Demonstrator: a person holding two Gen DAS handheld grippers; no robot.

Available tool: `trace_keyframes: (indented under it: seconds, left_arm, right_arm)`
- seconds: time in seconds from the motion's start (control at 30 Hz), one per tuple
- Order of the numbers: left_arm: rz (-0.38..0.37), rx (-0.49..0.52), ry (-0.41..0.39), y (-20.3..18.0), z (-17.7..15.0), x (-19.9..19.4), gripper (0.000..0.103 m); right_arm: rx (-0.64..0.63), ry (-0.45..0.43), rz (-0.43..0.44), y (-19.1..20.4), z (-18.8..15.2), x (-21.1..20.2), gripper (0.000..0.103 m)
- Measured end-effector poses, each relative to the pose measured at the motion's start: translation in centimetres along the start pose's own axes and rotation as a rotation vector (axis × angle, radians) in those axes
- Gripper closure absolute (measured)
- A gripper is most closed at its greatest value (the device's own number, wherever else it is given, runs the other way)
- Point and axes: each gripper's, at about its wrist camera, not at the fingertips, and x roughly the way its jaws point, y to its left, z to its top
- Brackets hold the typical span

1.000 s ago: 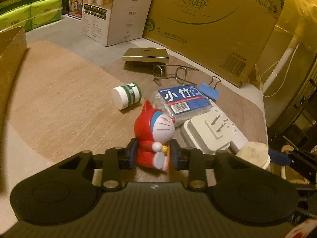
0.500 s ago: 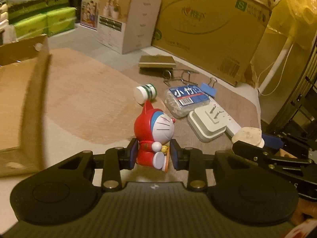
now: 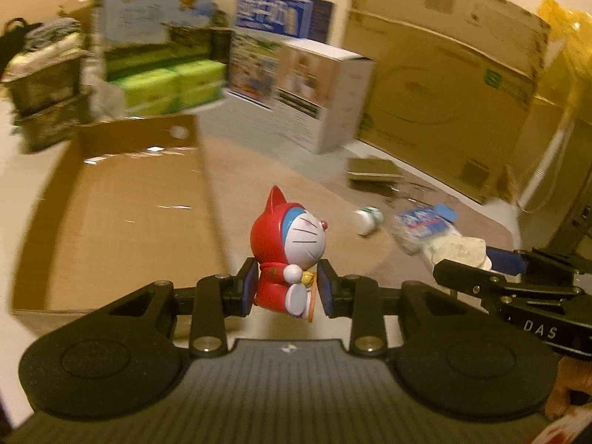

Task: Organize rigid objects
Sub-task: 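Carry the figure into the cardboard tray and open the left tool while the right tool releases the plug there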

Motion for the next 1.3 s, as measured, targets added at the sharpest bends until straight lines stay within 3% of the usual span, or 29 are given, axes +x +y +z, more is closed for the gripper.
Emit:
trace_keyframes:
  seconds: [0.33,0.63,1.1,1.17,1.3]
  left_arm:
    - [0.163,-0.022,-0.011,8.8,0.7,-2.4,0.073]
    - [0.233,-0.042,0.015,14.0,0.6,-1.1,0.073]
    - [0.276,-0.045,0.054,15.7,-0.9,1.3,0.071]
    - [0.295,-0.043,0.033,15.5,-1.0,0.9,0.06]
    - [0.295,-0.056,0.0,15.3,-0.9,0.1,0.06]
  right_arm:
    - [-0.03,0.007,0.161,8.0,3.1,6.1,0.05]
    - [-0.059,0.032,0.201,11.6,4.4,11.2,0.05]
    - [-0.097,0.11,0.214,13.0,2.8,15.5,0.05]
    - [-0.098,0.104,0.22,13.0,2.7,15.4,0.05]
    - [-0.119,0.104,0.215,13.0,2.5,14.9,0.047]
